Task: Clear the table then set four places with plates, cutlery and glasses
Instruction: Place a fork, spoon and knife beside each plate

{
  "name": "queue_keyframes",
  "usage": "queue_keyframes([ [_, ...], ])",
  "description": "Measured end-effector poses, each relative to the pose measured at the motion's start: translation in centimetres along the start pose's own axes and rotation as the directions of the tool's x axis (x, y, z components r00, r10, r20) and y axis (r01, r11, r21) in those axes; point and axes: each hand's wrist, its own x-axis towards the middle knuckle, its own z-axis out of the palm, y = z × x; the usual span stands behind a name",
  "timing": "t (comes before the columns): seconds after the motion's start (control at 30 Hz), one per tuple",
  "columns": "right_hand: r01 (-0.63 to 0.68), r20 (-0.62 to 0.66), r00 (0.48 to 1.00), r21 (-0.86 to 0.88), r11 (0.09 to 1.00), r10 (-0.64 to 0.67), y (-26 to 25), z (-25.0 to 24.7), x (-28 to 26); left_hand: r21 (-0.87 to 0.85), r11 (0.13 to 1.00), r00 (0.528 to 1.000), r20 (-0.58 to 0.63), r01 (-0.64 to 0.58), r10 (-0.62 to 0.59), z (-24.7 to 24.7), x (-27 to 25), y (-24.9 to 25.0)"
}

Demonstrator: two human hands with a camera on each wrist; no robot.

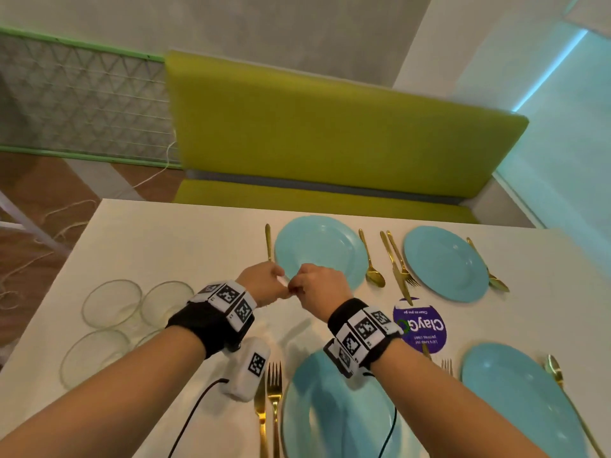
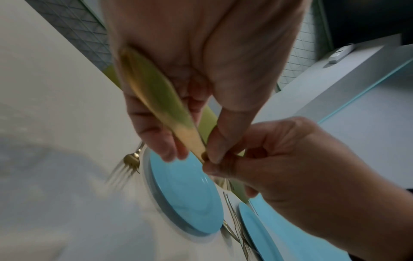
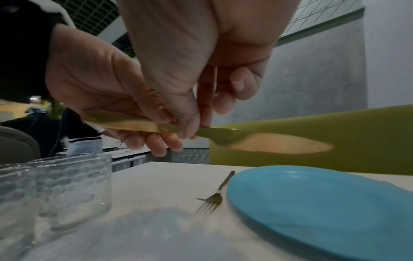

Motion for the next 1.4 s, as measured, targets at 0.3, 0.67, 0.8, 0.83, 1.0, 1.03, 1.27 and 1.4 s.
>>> queue_keyframes([
  [0.3, -0.413, 0.083, 0.908, 0.341, 0.844, 0.411, -7.4, 1.9, 0.3, -0.090, 0.989, 0.931, -0.358, -0.117, 0.077, -6.7, -5.0, -6.4],
  [0.67, -0.632, 0.289, 0.749, 0.042, 0.774, 0.596, -8.7, 4.0, 8.9, -0.245, 0.966, 0.949, -0.316, -0.078, -0.003, -10.9, -4.1, -10.7],
  [0.8, -0.673, 0.290, 0.716, 0.048, 0.738, 0.635, -7.6, 4.3, 10.9, -0.293, 0.952, 0.952, -0.305, -0.088, -0.005, -11.4, -2.7, -11.1],
  [0.83, -0.670, 0.292, 0.723, 0.073, 0.739, 0.626, -7.4, 4.4, 11.3, -0.293, 0.952, 0.953, -0.304, -0.093, -0.001, -11.6, -2.3, -11.1],
  [1.0, -0.721, 0.280, 0.691, 0.199, 0.664, 0.667, -5.7, 4.8, 12.9, -0.300, 0.949, 0.951, -0.309, -0.097, 0.000, -12.4, -0.5, -10.2],
  [1.03, -0.740, 0.290, 0.671, 0.310, 0.596, 0.682, -5.4, 5.0, 13.1, -0.297, 0.950, 0.951, -0.308, -0.097, 0.001, -12.5, -0.1, -10.0],
  [1.27, -0.730, 0.292, 0.659, 0.470, 0.496, 0.693, -4.7, 5.4, 15.2, -0.297, 0.951, 0.952, -0.307, -0.090, -0.006, -12.5, 1.6, -9.4],
  [1.4, -0.721, 0.239, 0.672, 0.425, 0.547, 0.701, -4.3, 5.2, 16.7, -0.313, 0.946, 0.951, -0.307, -0.086, -0.016, -12.5, 2.1, -9.6],
])
